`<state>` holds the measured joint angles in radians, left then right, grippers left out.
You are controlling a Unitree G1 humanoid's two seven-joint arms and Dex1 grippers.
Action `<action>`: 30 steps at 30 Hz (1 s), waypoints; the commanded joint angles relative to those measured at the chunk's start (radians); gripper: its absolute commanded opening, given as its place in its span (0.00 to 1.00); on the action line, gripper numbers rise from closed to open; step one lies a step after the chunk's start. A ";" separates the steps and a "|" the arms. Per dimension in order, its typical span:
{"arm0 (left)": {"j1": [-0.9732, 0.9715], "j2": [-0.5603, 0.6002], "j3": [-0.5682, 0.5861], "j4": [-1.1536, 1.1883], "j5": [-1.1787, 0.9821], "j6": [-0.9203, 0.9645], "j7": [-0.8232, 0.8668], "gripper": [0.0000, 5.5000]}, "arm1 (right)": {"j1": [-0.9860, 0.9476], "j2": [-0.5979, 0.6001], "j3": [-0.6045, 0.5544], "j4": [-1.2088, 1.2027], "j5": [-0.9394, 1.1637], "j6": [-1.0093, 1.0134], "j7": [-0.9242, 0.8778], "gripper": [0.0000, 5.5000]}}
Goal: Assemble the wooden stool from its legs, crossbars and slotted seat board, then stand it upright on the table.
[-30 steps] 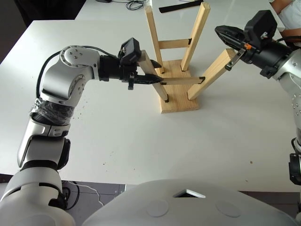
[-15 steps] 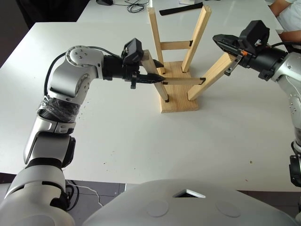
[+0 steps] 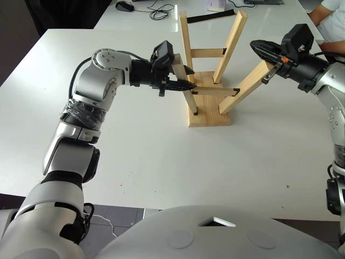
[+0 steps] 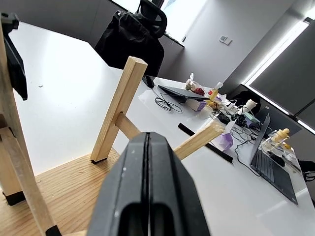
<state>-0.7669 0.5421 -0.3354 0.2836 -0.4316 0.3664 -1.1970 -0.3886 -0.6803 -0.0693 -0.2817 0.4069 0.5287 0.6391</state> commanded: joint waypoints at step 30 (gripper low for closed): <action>0.207 0.327 0.130 -0.455 -0.039 0.263 -0.041 0.37 | -0.116 0.060 -0.271 -0.034 0.298 0.126 -0.198 0.00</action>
<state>-0.6189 0.7990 -0.2096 -0.1378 -0.4810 0.5660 -1.2196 -0.5353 -0.6217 -0.3433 -0.2812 0.7151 0.6609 0.4410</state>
